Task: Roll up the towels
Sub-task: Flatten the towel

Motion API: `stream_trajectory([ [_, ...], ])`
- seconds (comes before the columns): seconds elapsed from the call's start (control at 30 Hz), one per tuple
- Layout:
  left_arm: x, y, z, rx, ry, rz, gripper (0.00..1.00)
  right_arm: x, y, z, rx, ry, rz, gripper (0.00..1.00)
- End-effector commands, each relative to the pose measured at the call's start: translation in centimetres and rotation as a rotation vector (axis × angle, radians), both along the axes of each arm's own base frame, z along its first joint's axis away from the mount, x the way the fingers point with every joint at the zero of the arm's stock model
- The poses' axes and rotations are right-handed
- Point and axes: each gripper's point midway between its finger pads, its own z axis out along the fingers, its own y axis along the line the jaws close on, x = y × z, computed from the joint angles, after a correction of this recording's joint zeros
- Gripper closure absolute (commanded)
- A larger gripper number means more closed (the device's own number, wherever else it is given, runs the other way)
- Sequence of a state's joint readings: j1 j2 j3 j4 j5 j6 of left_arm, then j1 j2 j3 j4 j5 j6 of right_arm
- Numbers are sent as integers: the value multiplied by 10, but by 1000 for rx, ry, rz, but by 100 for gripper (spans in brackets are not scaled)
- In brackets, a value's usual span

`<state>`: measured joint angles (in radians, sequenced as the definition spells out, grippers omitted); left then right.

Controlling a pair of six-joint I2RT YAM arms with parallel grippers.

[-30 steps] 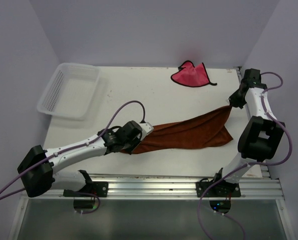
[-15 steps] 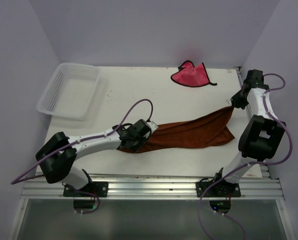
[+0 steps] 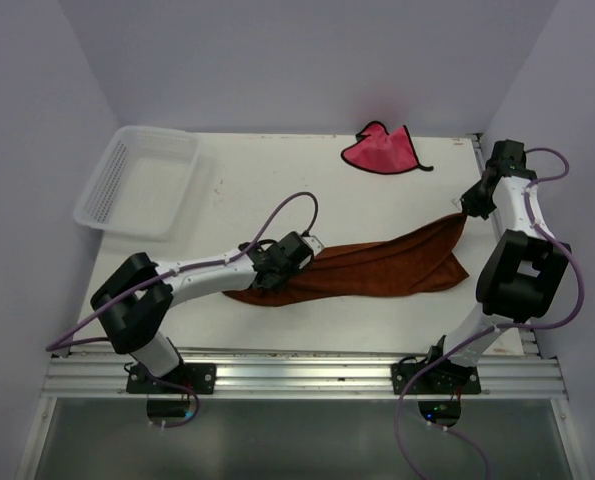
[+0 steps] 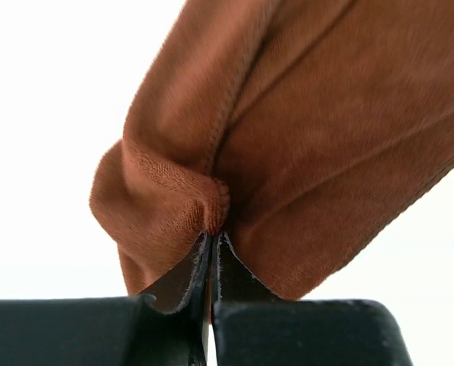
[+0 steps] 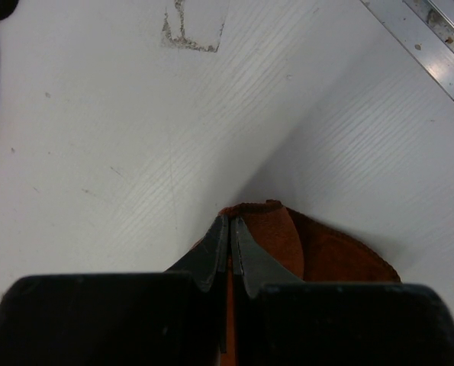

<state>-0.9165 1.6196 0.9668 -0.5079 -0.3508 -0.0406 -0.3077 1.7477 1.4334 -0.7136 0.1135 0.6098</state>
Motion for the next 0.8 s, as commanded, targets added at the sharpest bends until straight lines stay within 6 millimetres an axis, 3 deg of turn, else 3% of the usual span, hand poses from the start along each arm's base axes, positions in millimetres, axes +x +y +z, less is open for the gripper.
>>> stream_trajectory([
  [0.0,24,-16,36,-62,-92,-6,100,6,-4,9,-24,-41,-6,100],
  [0.1,35,-25,54,-166,-95,-2,100,6,-4,10,-26,-41,-2,100],
  [0.17,49,-19,61,-194,-104,0,100,6,-4,10,-27,-41,-1,100],
  [0.33,77,21,56,-161,-112,109,100,5,-4,11,-27,-41,-3,100],
  [0.43,85,40,57,-119,-133,153,100,5,-5,16,-33,-47,-5,100],
  [0.77,109,70,93,-75,-256,263,100,1,19,50,-23,-127,65,100],
])
